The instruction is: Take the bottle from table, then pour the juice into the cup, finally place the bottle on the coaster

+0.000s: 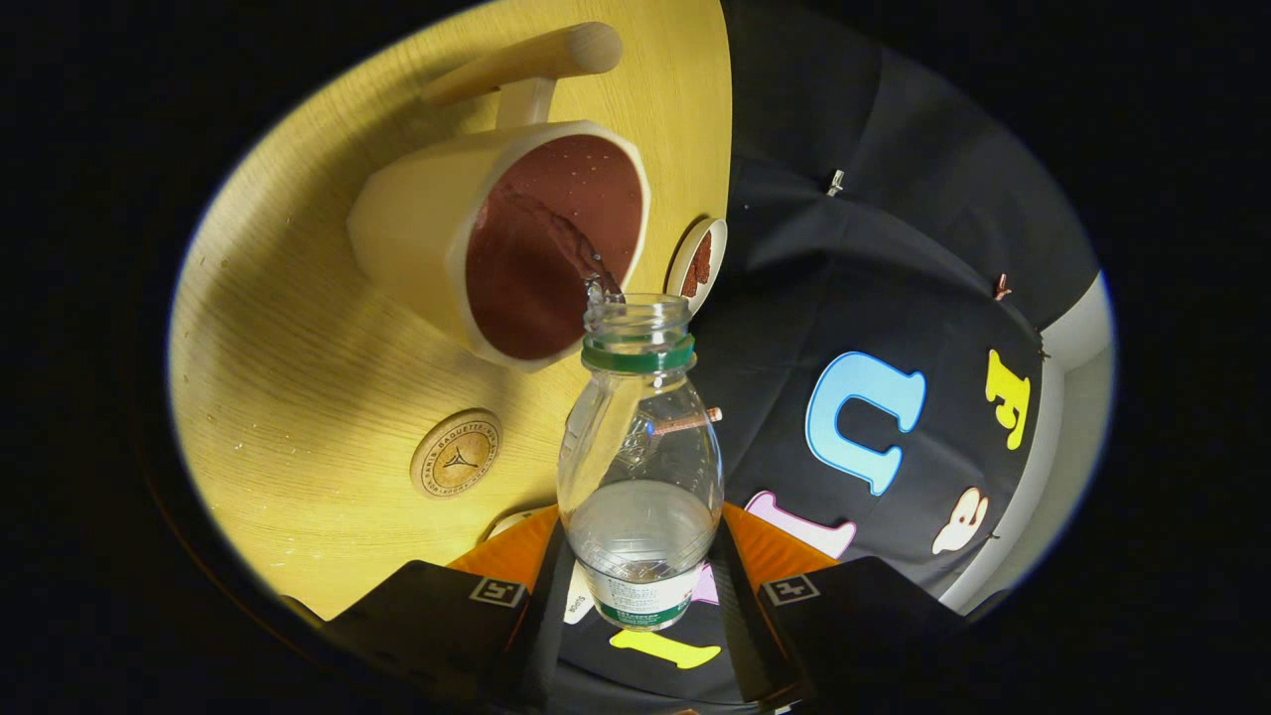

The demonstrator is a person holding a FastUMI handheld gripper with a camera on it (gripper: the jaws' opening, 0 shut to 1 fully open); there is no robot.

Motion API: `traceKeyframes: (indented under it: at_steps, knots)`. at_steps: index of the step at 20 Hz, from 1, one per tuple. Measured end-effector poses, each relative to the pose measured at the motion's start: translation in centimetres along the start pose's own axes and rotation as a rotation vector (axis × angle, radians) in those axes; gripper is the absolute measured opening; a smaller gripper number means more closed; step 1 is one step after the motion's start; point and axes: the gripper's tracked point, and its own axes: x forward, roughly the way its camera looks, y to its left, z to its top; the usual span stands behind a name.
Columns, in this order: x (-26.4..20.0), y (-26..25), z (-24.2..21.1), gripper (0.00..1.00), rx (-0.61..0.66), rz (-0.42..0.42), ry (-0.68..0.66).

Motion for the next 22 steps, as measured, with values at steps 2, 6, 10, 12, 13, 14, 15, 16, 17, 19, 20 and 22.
traceKeyframes:
  at_steps: [2, 6, 10, 12, 13, 14, 15, 16, 17, 19, 20, 22]
  knots:
    - [0.1, -0.4, 0.0, 0.71, -0.013, -0.008, -0.005]
    - [0.3, -1.2, -0.5, 0.71, -0.037, -0.023, -0.003]
    - [0.4, -1.7, -0.7, 0.71, -0.059, -0.024, -0.007]
    - [0.1, -1.3, -0.7, 0.71, -0.068, -0.017, -0.009]
    - [0.1, -1.3, -0.6, 0.71, -0.076, -0.015, -0.012]
    - [0.3, -1.4, -0.5, 0.71, -0.084, -0.017, -0.017]
    - [0.2, -1.5, -0.2, 0.71, -0.092, -0.019, -0.022]
    - [0.1, -1.7, -0.2, 0.71, -0.102, -0.024, -0.029]
    - [0.0, -1.7, 0.0, 0.71, -0.112, -0.029, -0.036]
    - [0.3, -1.9, 0.2, 0.71, -0.131, -0.035, -0.046]
    - [0.2, -1.9, 0.2, 0.71, -0.141, -0.038, -0.047]
    - [0.2, -2.1, 0.2, 0.71, -0.157, -0.047, -0.049]
